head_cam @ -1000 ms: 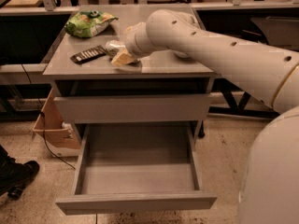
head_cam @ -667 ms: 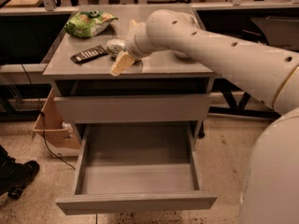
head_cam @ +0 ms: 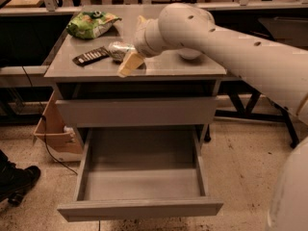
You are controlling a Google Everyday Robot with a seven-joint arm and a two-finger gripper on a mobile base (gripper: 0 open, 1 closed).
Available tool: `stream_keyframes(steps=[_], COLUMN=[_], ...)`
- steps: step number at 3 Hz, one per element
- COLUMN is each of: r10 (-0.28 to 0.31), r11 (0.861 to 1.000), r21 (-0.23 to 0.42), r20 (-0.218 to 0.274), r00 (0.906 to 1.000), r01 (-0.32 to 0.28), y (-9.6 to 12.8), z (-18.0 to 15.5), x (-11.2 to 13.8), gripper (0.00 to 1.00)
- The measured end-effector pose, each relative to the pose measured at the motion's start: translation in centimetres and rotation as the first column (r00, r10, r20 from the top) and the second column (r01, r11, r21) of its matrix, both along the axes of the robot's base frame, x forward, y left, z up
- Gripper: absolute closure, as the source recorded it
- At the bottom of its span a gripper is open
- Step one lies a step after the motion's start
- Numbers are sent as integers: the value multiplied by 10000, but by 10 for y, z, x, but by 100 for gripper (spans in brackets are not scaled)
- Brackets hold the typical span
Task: Pick 7up can from middle drawer and place on counter
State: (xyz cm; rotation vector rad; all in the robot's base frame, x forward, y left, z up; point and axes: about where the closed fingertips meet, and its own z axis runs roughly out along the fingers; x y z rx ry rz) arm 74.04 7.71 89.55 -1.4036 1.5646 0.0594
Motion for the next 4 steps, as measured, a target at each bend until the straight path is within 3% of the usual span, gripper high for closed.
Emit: stream_keyframes(steps=[1, 3, 4], r10=[580, 1968, 2040], r11=[9980, 9787, 9770], r21=[239, 639, 676], r20=[-88, -172, -178], r00=[9983, 9803, 9788], r01=[-577, -1953, -2024], y=[-19, -60, -69], z=[24, 48, 49], x=[-21, -86, -92], gripper=[0, 0, 0])
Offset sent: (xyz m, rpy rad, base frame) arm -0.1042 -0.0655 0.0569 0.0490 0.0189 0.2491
